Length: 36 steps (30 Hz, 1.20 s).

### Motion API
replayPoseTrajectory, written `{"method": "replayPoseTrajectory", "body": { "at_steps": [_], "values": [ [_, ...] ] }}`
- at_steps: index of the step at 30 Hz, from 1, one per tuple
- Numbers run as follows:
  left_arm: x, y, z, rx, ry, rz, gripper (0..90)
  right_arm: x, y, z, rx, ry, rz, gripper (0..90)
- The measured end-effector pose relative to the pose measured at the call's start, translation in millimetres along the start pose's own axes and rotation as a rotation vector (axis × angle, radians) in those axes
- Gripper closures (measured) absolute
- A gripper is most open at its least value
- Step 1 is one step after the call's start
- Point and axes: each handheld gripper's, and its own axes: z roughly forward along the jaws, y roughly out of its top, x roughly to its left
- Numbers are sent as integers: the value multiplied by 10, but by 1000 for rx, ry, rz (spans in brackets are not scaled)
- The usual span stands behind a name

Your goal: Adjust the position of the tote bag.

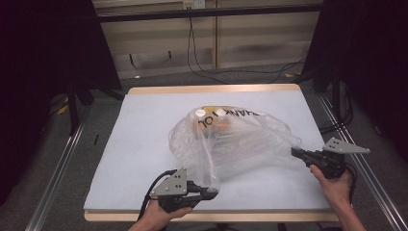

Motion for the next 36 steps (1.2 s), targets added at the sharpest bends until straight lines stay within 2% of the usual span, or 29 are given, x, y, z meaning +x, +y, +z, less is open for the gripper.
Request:
{"method": "replayPoseTrajectory", "body": {
  "at_steps": [2, 4, 5, 6, 10, 12, 13, 14, 19, 20, 21, 23, 25, 26, 30, 35, 36],
  "values": [
    [26, 17, -34, -41, -13, -20, 874, -3, 21, -26, -18, 6, 10, 897],
    [49, 44, -70, -62, 2, -26, 875, 10, 54, -39, -21, 8, 6, 897],
    [66, 64, -100, -54, 18, -25, 874, 20, 76, -42, -20, 13, 0, 896],
    [82, 72, -115, -73, 29, -42, 875, 32, 98, -44, -24, 10, -5, 896],
    [120, 108, -166, -95, 48, -38, 875, 59, 160, -47, -40, 25, -15, 897],
    [132, 159, -228, -97, 71, -25, 876, 87, 212, -62, -56, 40, -18, 897],
    [144, 176, -238, -117, 71, -23, 876, 92, 232, -69, -58, 42, -23, 897],
    [160, 198, -260, -115, 76, -14, 876, 99, 253, -74, -66, 44, -20, 897],
    [212, 281, -338, -139, 105, -11, 876, 117, 386, -60, -78, 51, -43, 896],
    [253, 324, -392, -157, 121, -11, 876, 128, 414, -54, -86, 53, -38, 896],
    [258, 337, -420, -154, 143, -19, 875, 136, 450, -47, -97, 58, -44, 896],
    [306, 343, -472, -186, 127, -29, 876, 152, 495, -43, -106, 69, -47, 896],
    [324, 346, -500, -187, 144, -27, 876, 165, 545, -40, -119, 74, -61, 896],
    [354, 349, -550, -181, 167, -20, 876, 174, 574, -42, -131, 76, -55, 896],
    [391, 361, -620, -202, 193, -33, 876, 172, 635, -47, -153, 88, -49, 896],
    [457, 435, -724, -218, 217, -14, 876, 183, 762, -46, -176, 88, -64, 897],
    [483, 464, -745, -228, 224, -19, 876, 180, 841, -40, -189, 88, -70, 896]
  ]
}}
